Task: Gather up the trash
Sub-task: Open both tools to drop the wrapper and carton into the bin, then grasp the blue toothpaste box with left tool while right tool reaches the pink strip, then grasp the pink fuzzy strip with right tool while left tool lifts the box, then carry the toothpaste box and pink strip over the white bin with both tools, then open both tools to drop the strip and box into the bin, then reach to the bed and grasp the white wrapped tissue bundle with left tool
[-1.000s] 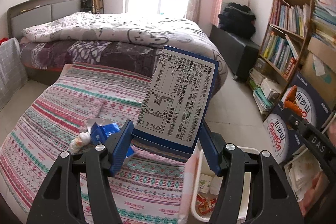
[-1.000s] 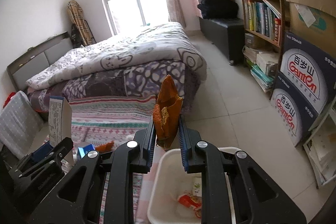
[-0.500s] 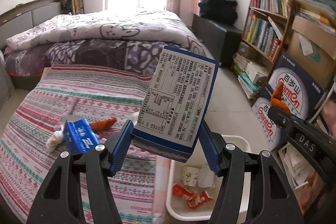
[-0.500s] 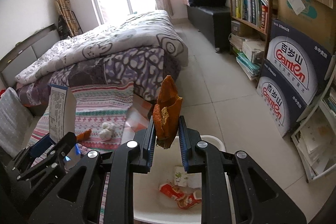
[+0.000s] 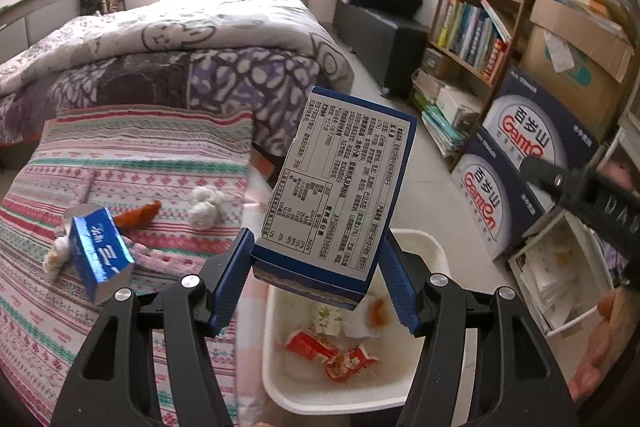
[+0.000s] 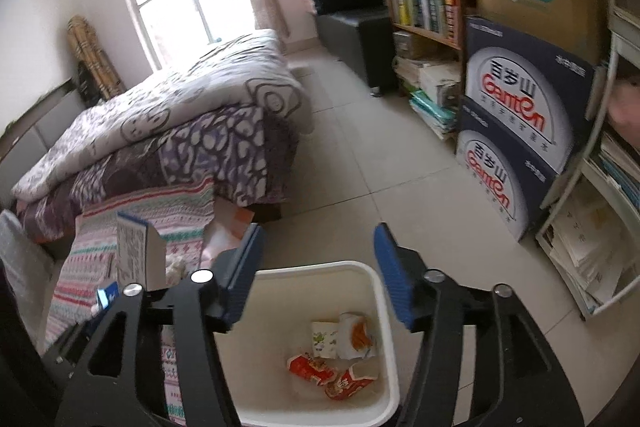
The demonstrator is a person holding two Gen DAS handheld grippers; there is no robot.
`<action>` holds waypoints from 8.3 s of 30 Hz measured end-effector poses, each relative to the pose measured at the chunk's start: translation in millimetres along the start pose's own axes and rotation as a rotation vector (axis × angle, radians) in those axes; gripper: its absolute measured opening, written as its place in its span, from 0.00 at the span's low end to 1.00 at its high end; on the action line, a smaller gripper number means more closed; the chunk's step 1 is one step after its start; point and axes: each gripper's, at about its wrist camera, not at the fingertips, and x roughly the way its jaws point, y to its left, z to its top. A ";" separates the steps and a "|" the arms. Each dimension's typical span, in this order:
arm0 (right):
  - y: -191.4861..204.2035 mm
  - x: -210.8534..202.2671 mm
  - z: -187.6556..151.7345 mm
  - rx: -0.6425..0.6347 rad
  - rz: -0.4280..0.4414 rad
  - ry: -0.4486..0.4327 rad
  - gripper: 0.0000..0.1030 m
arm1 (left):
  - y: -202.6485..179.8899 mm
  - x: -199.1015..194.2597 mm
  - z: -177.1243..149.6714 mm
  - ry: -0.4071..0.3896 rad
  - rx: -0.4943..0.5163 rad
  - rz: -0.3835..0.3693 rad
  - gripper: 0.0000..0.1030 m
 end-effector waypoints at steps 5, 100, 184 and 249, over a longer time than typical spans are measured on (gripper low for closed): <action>-18.4 -4.8 3.6 0.086 -0.059 -0.038 0.94 | -12.8 13.4 -5.7 0.062 0.030 -0.048 0.60; 331.6 66.3 -129.4 -0.624 0.374 0.309 0.21 | 347.3 -112.0 -53.4 0.042 -0.541 0.331 0.39; 114.0 30.7 -25.4 -0.257 0.130 0.135 0.22 | 136.0 -35.1 13.6 -0.034 -0.235 0.157 0.39; 85.6 42.3 -20.3 -0.137 0.026 0.193 0.93 | 200.3 40.7 -6.5 0.245 -0.161 0.322 0.74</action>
